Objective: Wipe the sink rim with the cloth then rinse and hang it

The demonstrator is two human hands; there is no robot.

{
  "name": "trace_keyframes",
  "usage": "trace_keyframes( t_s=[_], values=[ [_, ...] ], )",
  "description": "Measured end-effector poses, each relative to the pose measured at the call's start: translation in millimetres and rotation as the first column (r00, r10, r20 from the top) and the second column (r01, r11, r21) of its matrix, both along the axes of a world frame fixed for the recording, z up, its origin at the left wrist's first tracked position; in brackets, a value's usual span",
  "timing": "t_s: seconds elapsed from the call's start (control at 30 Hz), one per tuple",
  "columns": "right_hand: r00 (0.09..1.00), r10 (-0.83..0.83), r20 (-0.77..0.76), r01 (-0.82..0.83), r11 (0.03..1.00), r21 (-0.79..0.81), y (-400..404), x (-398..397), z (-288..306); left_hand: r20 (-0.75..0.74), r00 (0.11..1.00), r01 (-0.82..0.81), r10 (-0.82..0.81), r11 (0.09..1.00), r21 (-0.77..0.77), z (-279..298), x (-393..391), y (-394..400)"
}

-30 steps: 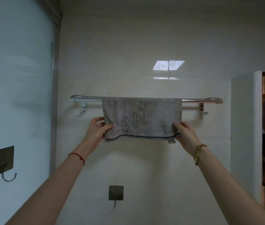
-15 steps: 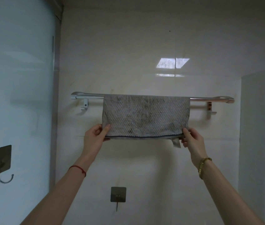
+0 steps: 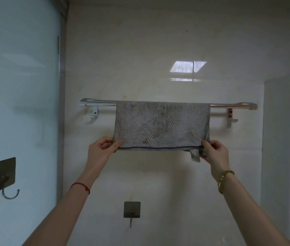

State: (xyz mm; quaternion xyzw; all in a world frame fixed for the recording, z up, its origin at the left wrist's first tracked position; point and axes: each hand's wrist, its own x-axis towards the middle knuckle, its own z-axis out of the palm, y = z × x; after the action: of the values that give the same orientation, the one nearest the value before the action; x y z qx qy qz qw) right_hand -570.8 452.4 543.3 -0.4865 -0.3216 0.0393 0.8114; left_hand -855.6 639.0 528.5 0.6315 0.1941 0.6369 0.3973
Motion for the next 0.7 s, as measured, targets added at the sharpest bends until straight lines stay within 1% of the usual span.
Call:
trace_keyframes(
  t_s=[0.07,0.17,0.27,0.37,0.47,0.53,0.7],
  values=[
    [1.0,-0.013,0.022,0.013,1.0,-0.007,-1,-1,-1,0.012,1.0,0.004,-0.004,1.0,-0.003,-2,-2,1],
    [0.999,-0.024,0.038,0.025,0.999,-0.02,-3,0,-4,0.019,0.998,-0.061,0.061,0.998,0.0,-1,-1,4],
    [0.995,-0.074,0.066,0.075,0.997,-0.025,-6,-3,-7,0.045,0.992,-0.122,0.122,0.993,-0.005,0,7,4],
    [0.993,-0.09,0.073,0.092,0.996,-0.021,-8,-8,-7,0.054,0.989,-0.136,0.137,0.991,-0.018,-3,12,6],
    [0.994,-0.086,0.063,0.088,0.996,-0.026,-10,-10,-6,0.029,0.99,-0.138,0.14,0.989,-0.056,-5,8,8],
    [0.995,-0.088,0.056,0.09,0.996,-0.021,-11,-12,-6,0.001,0.988,-0.158,0.158,0.987,-0.025,-5,7,10],
    [0.998,-0.067,0.015,0.067,0.998,-0.005,-10,-15,-7,-0.013,0.997,-0.081,0.08,0.996,-0.026,-8,5,8]
  ],
)
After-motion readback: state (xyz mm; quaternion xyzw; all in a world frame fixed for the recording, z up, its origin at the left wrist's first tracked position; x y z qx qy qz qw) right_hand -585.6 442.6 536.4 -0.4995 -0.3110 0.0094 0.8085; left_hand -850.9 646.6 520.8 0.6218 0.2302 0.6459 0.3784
